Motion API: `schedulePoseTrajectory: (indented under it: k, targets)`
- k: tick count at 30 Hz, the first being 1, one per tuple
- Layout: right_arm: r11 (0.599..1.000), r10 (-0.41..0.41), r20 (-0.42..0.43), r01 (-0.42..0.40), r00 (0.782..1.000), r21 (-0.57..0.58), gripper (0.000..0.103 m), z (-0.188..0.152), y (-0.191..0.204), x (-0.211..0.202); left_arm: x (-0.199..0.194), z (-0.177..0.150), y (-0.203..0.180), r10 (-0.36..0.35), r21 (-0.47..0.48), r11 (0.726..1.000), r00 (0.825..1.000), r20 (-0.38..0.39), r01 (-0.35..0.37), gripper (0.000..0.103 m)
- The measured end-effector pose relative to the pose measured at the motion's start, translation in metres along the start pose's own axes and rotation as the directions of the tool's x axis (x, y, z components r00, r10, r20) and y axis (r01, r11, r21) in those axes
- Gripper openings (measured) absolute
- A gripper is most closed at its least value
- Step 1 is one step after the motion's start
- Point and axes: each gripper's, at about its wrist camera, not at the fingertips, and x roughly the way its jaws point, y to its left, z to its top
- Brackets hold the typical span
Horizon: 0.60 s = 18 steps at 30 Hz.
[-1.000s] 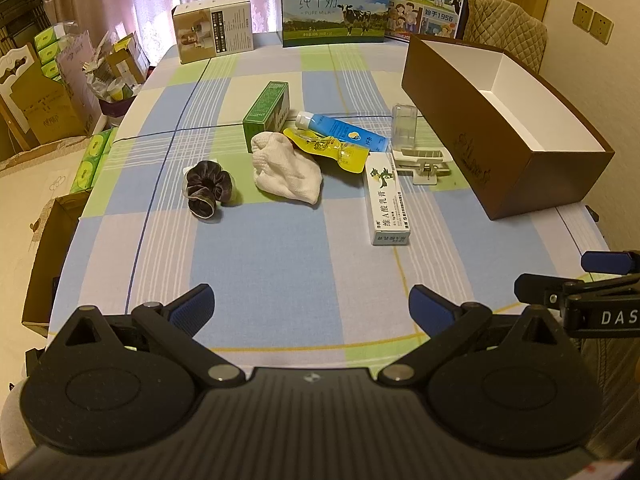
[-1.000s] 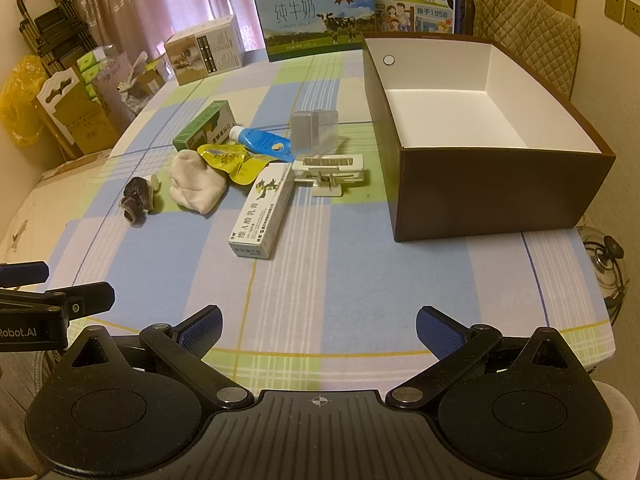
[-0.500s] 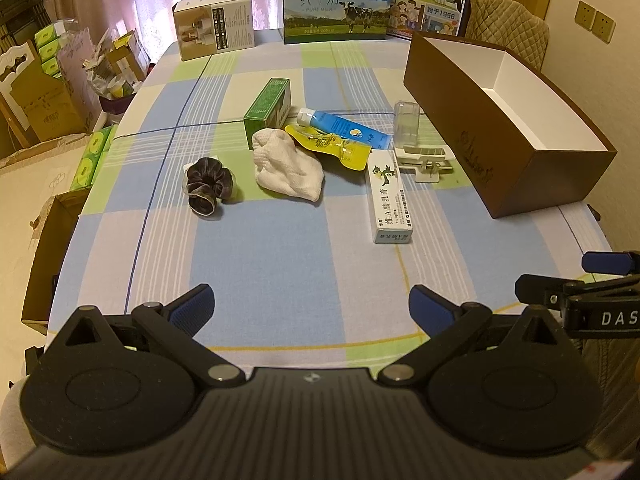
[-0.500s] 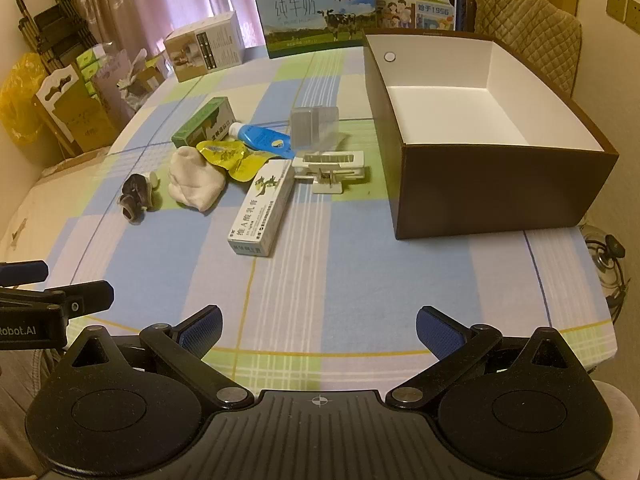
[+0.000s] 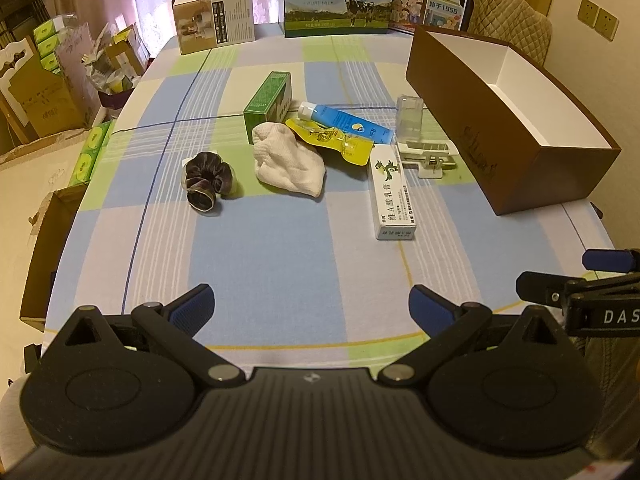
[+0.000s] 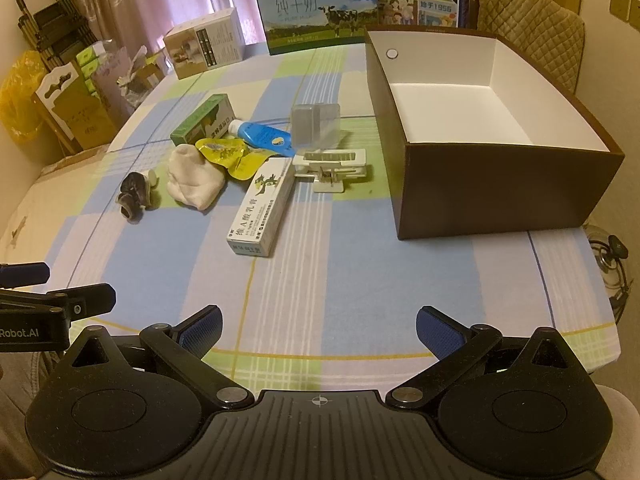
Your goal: Organize objects
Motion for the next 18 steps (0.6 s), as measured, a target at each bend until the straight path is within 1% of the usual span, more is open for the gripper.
schedulePoseTrajectory:
  k: [18]
  targets:
    - [1.000, 0.000, -0.006, 0.000, 1.000, -0.011, 0.101, 0.012, 0.000, 0.018, 0.013, 0.008, 0.006, 0.006, -0.010, 1.000, 1.000, -0.027, -0.006, 0.102]
